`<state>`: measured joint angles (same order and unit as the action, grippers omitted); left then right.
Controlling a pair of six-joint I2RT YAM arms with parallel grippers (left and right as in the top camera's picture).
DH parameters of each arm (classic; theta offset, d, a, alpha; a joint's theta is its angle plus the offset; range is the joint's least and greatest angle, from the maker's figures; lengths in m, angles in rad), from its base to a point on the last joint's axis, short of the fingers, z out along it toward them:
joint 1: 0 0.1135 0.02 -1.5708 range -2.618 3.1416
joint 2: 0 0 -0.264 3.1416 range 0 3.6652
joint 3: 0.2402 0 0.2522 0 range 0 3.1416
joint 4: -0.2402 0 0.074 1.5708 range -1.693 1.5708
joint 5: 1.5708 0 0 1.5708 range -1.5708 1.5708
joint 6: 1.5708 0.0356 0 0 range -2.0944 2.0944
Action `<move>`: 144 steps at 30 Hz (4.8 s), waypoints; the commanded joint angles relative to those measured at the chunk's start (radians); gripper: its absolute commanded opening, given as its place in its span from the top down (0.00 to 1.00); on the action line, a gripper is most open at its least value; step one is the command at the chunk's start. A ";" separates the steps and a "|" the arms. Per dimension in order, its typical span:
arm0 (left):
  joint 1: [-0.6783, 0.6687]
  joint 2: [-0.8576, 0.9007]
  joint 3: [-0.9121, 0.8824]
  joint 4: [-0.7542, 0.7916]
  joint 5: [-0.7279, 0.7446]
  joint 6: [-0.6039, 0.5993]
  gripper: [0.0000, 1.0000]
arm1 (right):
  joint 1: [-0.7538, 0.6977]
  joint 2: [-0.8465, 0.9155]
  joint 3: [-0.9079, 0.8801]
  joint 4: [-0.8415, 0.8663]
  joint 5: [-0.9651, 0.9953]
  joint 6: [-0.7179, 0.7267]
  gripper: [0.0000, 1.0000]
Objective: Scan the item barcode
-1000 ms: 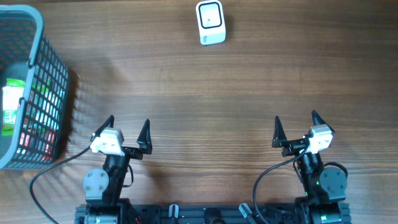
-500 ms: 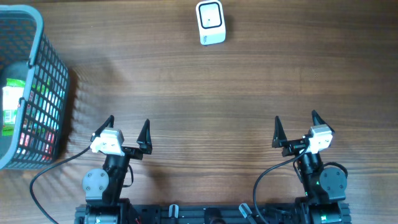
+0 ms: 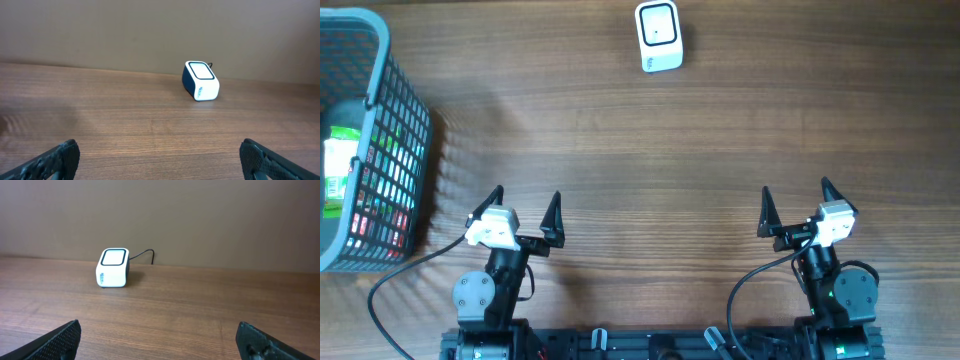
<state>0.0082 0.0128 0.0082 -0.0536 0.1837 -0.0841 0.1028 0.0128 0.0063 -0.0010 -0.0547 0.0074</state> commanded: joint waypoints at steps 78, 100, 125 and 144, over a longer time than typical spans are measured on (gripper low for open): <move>0.005 0.723 1.471 -1.208 0.214 0.010 0.00 | -0.004 -0.005 -0.001 0.003 0.010 0.012 0.00; 0.562 1.424 1.895 -1.083 -0.502 0.013 0.00 | -0.004 -0.005 -0.001 0.002 0.010 0.012 0.00; 0.904 2.044 1.873 -1.130 0.098 0.863 0.00 | -0.004 -0.005 -0.001 0.003 0.010 0.011 0.00; 0.904 2.198 1.864 -1.064 0.220 0.862 0.00 | -0.004 -0.005 -0.001 0.002 0.010 0.012 0.00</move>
<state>0.9062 2.1941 1.8870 -1.1160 0.3901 0.7597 0.1028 0.0135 0.0063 -0.0010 -0.0544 0.0074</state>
